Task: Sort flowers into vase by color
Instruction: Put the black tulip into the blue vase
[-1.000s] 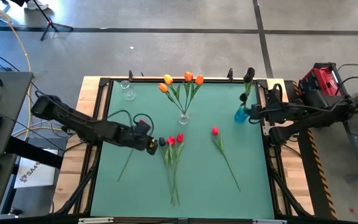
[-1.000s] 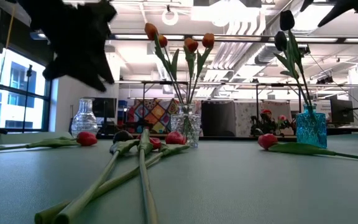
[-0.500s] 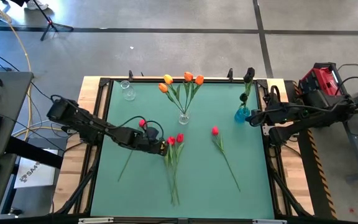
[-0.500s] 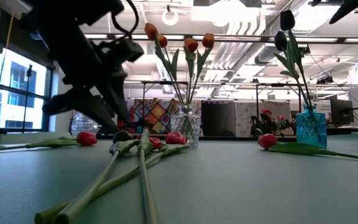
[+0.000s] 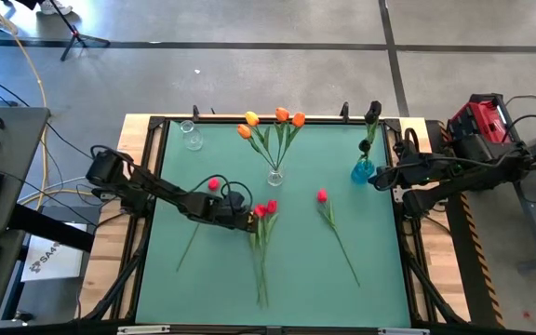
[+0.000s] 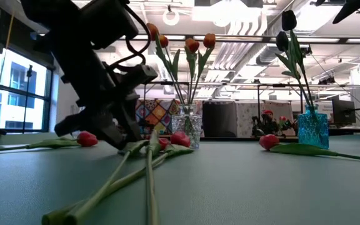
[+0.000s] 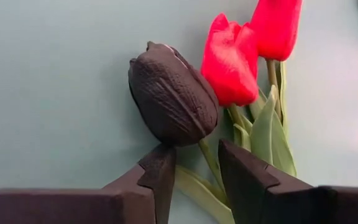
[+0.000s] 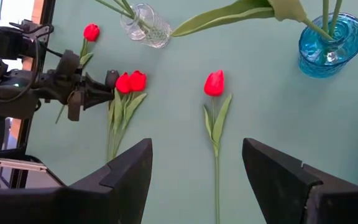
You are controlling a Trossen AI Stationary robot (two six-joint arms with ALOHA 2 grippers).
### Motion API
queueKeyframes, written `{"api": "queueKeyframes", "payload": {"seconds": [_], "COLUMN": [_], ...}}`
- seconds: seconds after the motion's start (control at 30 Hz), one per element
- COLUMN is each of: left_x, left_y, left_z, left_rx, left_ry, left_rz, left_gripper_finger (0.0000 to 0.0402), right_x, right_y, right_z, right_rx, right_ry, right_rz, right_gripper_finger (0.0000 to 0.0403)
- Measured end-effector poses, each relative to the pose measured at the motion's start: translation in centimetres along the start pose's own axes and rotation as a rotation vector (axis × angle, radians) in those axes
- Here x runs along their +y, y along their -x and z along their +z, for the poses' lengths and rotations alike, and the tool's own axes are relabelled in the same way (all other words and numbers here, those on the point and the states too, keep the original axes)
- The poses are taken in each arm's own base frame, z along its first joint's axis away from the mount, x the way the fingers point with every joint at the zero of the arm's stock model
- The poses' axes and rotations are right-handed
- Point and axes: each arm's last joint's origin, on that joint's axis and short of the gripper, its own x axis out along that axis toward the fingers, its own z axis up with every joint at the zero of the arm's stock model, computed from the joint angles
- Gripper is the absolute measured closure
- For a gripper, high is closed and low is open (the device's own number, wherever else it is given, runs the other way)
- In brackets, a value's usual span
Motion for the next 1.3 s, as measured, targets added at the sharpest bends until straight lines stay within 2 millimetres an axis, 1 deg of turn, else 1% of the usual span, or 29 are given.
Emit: {"api": "queueKeyframes", "payload": {"seconds": [0.13, 0.3, 0.37, 0.5, 0.63, 0.73, 0.83, 0.93, 1.0, 1.07, 1.13, 1.3], "left_x": [0.0, 0.0, -0.2, -0.9, -1.9, -3.2, -4.7, -5.9, -6.6, -7.2, -7.6, -9.1], "left_y": [0.1, 0.7, 1.2, 2.8, 5.5, 8.1, 10.8, 13.0, 14.1, 14.8, 15.1, 15.1], "left_z": [0.1, 0.3, 0.5, 1.0, 1.9, 2.6, 3.3, 4.1, 4.6, 5.2, 5.7, 7.3], "left_rx": [-0.018, -0.045, -0.052, -0.068, -0.125, -0.217, -0.338, -0.49, -0.597, -0.689, -0.758, -0.817], "left_ry": [-0.022, -0.064, -0.085, -0.117, -0.188, -0.299, -0.415, -0.493, -0.529, -0.56, -0.586, -0.694], "left_rz": [0.006, 0.001, -0.014, -0.07, -0.179, -0.326, -0.505, -0.664, -0.75, -0.826, -0.886, -0.933], "left_gripper_finger": [0.0316, 0.0375, 0.0393, 0.0393, 0.0398, 0.0399, 0.04, 0.0401, 0.0401, 0.0401, 0.0401, 0.0401], "right_x": [0.0, 0.0, 0.4, 1.3, 2.3, 3.4, 4.7, 6.0, 7.2, 8.6, 10.0, 13.1], "right_y": [0.0, -0.1, -0.4, -2.0, -3.6, -4.2, -4.3, -4.3, -4.4, -4.6, -5.0, -6.9], "right_z": [0.0, 0.0, 0.1, -0.5, -1.4, -2.1, -2.6, -3.0, -3.2, -3.4, -3.6, -3.8], "right_rx": [0.01, -0.021, -0.044, 0.002, 0.085, 0.117, 0.12, 0.079, 0.024, -0.048, -0.114, -0.252], "right_ry": [0.002, 0.003, 0.006, 0.045, 0.077, 0.107, 0.145, 0.205, 0.261, 0.309, 0.368, 0.532], "right_rz": [-0.003, -0.009, -0.001, 0.011, 0.065, 0.147, 0.244, 0.349, 0.42, 0.497, 0.556, 0.651], "right_gripper_finger": [0.0165, 0.0165, 0.0165, 0.0165, 0.0165, 0.0165, 0.0165, 0.0165, 0.0165, 0.0165, 0.0165, 0.0165]}}
